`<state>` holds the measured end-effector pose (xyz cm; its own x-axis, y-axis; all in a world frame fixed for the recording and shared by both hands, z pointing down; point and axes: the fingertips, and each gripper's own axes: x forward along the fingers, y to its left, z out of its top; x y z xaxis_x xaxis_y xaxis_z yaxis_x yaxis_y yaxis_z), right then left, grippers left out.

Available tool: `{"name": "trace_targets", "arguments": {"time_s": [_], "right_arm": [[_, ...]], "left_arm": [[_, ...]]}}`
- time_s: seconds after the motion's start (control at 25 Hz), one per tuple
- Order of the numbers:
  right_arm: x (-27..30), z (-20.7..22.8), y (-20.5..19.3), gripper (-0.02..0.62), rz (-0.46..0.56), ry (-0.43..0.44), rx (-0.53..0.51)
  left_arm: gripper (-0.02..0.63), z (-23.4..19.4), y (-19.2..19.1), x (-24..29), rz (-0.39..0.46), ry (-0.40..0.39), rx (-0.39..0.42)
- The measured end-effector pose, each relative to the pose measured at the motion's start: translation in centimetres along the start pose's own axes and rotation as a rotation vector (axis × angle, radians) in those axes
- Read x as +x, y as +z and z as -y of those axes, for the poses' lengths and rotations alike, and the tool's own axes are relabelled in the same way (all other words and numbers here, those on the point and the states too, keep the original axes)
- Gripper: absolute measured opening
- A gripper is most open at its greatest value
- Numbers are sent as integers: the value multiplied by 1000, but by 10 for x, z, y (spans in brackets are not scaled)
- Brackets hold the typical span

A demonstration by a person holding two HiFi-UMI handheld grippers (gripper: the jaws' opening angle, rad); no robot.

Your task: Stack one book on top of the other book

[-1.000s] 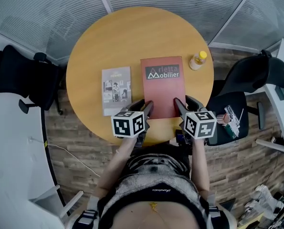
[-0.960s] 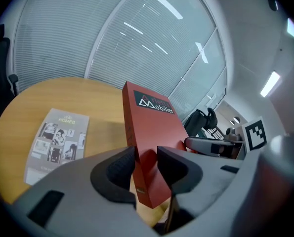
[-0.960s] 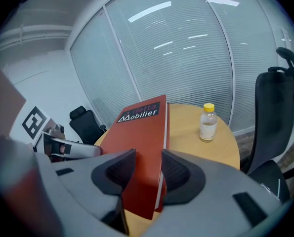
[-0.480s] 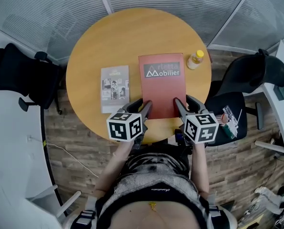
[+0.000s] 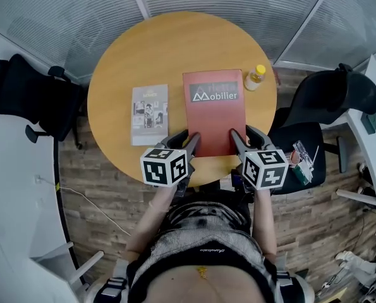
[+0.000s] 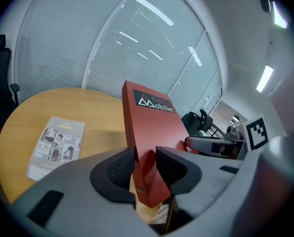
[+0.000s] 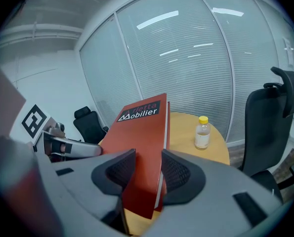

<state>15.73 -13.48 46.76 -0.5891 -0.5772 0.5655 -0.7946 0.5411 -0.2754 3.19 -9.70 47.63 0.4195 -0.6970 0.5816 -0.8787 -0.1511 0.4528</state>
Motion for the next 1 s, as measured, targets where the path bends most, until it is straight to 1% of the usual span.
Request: {"name": "trace_targets", "arguments": {"time_s": [0.16, 0.36, 0.64, 0.76, 0.92, 1.0], "right_arm": [[-5, 1, -1, 172, 0, 11, -6], [-9, -3, -2, 172, 4, 16, -40], [-1, -19, 0, 172, 4, 2, -45], [8, -34, 3, 172, 8, -15, -38], [32, -89, 6, 172, 7, -38, -29], [38, -98, 6, 172, 7, -43, -20]], "left_arm": [[130, 6, -4, -2, 16, 14, -10], [130, 7, -7, -7, 39, 31, -16], [130, -9, -5, -15, 35, 20, -27], [130, -24, 0, -23, 34, 12, -21], [130, -74, 8, -58, 24, -11, -20], [130, -83, 10, -62, 16, -14, -15]]}}
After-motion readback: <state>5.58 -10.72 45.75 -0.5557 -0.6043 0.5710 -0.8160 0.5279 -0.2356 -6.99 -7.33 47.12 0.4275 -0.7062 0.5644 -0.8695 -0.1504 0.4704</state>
